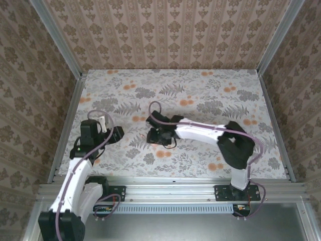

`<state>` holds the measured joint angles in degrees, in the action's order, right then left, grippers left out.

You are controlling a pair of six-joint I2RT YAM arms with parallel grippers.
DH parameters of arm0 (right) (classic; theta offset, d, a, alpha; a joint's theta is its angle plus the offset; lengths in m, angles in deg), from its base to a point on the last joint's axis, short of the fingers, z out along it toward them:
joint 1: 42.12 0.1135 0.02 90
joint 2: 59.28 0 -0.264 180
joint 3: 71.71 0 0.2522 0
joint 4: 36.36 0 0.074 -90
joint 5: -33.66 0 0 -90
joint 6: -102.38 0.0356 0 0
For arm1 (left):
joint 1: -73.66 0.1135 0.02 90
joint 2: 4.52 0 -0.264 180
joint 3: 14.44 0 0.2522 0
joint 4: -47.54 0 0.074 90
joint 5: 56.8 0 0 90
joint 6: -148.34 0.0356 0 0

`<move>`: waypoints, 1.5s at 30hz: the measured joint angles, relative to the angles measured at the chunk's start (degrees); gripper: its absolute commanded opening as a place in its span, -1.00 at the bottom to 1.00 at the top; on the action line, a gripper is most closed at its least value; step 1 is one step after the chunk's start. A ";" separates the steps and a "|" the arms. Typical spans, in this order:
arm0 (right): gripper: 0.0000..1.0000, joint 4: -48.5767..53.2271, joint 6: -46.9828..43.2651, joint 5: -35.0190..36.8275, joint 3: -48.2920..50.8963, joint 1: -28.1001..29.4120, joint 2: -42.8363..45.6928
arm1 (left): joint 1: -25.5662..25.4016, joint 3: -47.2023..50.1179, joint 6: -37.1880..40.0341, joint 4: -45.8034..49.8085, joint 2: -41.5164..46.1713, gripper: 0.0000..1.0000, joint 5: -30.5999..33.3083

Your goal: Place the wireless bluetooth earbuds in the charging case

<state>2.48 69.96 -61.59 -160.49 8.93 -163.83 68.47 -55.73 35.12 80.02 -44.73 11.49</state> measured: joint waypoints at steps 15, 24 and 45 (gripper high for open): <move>-0.26 -36.70 4.15 -7.65 12.98 -3.61 12.09 | -13.79 12.63 9.05 -25.81 17.59 0.12 -4.48; -0.26 -44.30 4.63 -9.88 13.57 -3.41 14.62 | -21.29 11.30 19.19 -25.99 14.29 0.16 -2.67; -0.26 -48.96 5.66 -12.61 14.14 1.75 14.56 | -22.16 11.37 20.26 -33.70 13.73 0.18 2.64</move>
<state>-46.48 75.62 -74.20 -146.35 10.67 -149.27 46.31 -44.36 55.38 46.32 -31.00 14.13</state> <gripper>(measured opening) 0.461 0.603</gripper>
